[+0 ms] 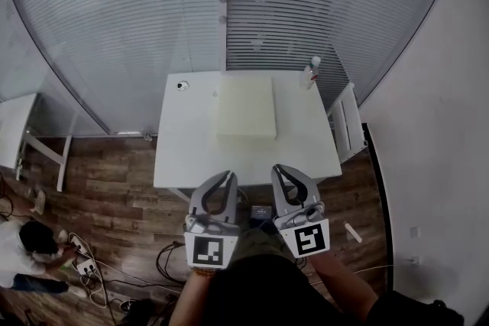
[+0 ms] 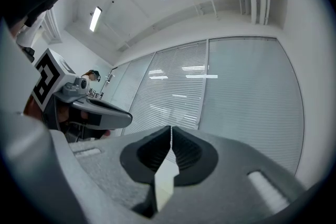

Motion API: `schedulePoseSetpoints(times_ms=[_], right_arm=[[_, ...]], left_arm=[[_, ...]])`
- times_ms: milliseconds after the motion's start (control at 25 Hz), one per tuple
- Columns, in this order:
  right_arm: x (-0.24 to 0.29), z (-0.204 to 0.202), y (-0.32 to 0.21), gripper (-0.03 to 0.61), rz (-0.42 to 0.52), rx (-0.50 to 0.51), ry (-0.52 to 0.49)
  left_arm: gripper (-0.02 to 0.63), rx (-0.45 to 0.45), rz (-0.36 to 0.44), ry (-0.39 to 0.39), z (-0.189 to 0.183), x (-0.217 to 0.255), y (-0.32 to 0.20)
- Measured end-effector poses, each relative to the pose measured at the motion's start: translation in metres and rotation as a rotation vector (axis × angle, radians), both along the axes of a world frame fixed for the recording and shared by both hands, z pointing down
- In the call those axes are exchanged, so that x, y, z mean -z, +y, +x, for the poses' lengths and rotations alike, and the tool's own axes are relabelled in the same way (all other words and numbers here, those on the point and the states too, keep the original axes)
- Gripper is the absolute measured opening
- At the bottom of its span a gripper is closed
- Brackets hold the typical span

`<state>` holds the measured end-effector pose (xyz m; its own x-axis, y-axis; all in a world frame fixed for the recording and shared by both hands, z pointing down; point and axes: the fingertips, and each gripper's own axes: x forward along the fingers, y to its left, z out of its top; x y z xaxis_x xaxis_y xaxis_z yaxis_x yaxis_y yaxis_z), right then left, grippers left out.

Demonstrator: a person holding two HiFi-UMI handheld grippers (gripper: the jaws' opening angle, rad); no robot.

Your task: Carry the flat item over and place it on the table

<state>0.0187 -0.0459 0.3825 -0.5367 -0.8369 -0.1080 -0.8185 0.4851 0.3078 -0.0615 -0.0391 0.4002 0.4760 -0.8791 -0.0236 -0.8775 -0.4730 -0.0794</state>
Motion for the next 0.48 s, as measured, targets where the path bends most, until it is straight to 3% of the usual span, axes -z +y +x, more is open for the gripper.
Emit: schedulePoseSetpoints(times_ms=[480], right_arm=[[-0.0067,0.0008,0.0014,0.003,-0.028,0.013,0.022]], left_arm=[[0.021,-0.009,0.016,0.007,0.0040,-0.0001,0.0000]])
